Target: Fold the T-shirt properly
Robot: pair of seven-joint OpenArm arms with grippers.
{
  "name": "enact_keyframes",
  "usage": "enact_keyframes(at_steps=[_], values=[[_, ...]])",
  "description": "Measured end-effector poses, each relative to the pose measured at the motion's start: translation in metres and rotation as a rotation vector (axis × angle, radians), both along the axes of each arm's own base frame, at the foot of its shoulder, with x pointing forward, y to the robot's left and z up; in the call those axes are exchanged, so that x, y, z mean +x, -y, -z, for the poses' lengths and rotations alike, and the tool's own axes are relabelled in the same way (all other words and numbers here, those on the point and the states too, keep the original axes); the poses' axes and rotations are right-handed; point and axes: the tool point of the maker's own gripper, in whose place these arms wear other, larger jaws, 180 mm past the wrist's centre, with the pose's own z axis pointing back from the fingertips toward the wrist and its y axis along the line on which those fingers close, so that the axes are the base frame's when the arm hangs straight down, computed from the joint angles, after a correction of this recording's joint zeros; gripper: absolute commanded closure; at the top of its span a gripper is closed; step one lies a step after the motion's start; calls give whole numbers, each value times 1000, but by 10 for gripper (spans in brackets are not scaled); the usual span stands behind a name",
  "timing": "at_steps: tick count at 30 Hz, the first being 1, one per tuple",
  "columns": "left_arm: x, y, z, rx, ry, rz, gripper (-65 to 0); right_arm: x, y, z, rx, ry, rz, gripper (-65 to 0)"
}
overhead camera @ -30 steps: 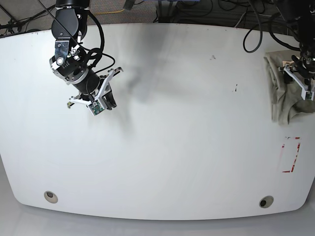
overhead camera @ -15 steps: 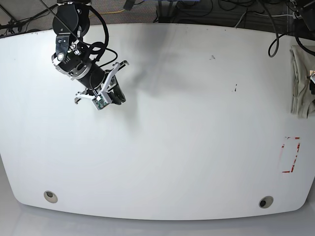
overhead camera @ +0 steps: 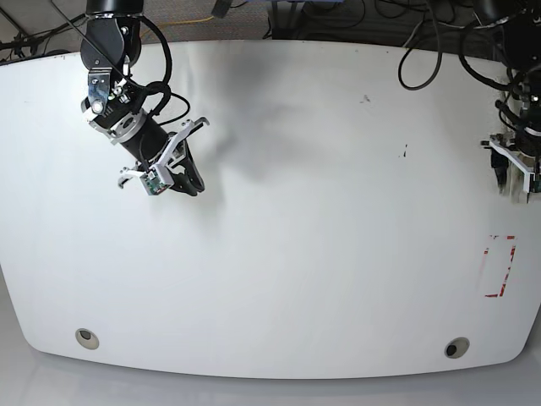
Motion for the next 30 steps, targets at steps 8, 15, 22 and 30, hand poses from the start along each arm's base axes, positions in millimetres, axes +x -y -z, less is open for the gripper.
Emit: enact_keyframes(at_steps=[8,15,22,30], values=[[-14,86,17,-152,205,114,-399,-7,42,27,16,34,109,-71],[-54,128,43,-239,181,162,-397,-51,65,49,4,-48,179,-68],[-124,159,68,-335,72,108,-397,-108,78,55,128,-87,293,-71],[-202,170,75,-368,-78,52,-397,-178,78,67,186,-199,385,-68]])
